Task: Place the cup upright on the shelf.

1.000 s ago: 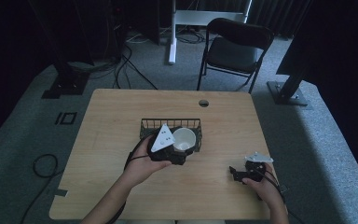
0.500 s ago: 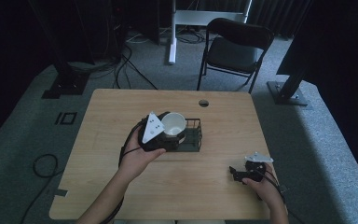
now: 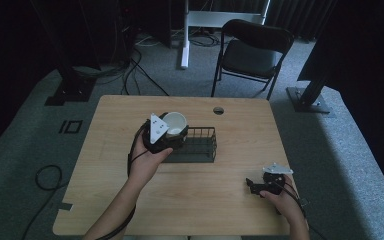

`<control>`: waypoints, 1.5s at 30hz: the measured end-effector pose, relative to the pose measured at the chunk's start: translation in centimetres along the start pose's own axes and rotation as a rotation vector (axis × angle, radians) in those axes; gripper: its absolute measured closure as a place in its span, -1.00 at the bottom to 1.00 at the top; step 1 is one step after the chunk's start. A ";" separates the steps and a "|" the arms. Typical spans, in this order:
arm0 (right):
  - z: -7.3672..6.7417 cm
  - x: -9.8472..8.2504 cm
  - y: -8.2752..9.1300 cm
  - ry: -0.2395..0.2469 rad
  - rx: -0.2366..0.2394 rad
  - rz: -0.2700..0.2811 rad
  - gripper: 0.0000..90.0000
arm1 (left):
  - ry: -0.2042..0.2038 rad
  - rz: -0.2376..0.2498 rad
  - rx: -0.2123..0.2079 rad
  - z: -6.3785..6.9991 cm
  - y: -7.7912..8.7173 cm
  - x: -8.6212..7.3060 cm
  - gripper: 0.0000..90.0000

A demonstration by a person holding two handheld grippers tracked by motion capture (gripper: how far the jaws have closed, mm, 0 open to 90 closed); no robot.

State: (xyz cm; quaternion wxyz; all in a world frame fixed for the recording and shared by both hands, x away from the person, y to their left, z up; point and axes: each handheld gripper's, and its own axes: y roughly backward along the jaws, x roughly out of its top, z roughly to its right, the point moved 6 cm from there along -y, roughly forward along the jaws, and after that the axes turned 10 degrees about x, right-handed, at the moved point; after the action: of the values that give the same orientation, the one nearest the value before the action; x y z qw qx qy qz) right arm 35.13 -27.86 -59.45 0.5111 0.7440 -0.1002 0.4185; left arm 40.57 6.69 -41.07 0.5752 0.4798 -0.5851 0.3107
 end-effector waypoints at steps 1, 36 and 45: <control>0.0 0.0 0.0 0.000 0.000 0.000 -0.75 | 0.006 -0.004 0.004 -0.1 -0.2 -0.2 -0.55; 0.0 0.0 0.0 0.000 0.000 0.000 -0.74 | 0.076 -0.183 0.030 -0.3 -5.5 -6.8 -0.55; 0.0 0.0 0.0 0.000 0.000 0.000 -0.74 | 0.043 -0.195 0.006 0.1 -5.7 -6.7 -0.56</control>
State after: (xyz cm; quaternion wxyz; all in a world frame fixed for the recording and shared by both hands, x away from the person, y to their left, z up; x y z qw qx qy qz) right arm 35.12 -27.85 -59.45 0.5110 0.7441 -0.1002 0.4184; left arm 45.01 5.99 -48.65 0.6136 0.5294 -0.5224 0.2653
